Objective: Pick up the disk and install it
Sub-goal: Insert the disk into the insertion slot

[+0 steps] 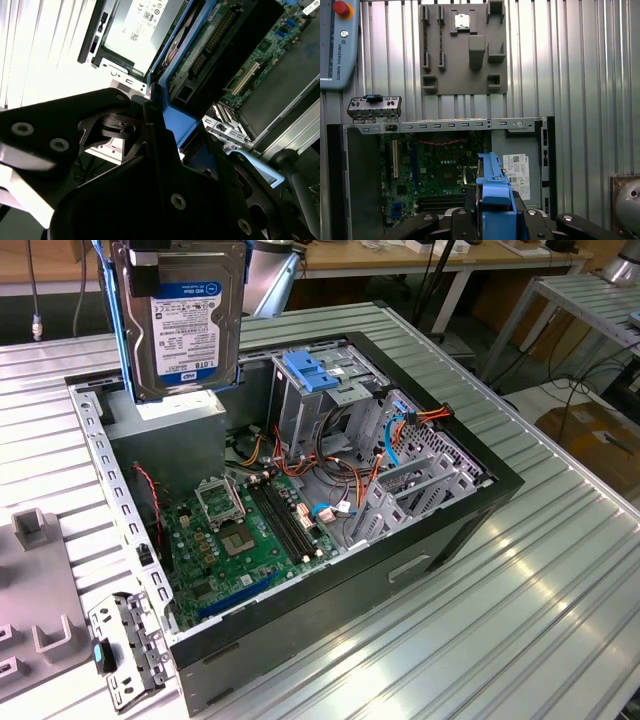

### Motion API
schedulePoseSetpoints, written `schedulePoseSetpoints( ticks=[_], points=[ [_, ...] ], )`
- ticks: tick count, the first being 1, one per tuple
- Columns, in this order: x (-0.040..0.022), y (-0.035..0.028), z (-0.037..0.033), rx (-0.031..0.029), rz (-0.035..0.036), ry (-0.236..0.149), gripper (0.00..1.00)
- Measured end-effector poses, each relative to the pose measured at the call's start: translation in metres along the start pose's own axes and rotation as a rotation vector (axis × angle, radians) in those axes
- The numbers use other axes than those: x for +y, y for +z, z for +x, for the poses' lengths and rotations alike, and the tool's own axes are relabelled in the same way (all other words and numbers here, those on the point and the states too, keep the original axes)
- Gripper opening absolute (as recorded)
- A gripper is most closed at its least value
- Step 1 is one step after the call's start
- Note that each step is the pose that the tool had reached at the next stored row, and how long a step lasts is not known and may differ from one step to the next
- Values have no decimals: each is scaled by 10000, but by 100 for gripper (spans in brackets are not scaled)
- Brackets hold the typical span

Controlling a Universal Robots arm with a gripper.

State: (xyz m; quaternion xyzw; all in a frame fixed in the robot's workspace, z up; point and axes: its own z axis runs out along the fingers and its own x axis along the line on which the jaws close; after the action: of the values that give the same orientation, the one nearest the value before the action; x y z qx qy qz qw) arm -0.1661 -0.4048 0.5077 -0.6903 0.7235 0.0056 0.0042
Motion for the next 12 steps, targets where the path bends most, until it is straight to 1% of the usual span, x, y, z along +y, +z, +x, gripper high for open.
schedulePoseSetpoints(
  ticks=[8,10,12],
  points=[
    [-1,-1,7,1,0,-1,37],
    [-1,0,21,-1,0,0,37],
    [-3,-1,55,0,0,0,37]
  ],
)
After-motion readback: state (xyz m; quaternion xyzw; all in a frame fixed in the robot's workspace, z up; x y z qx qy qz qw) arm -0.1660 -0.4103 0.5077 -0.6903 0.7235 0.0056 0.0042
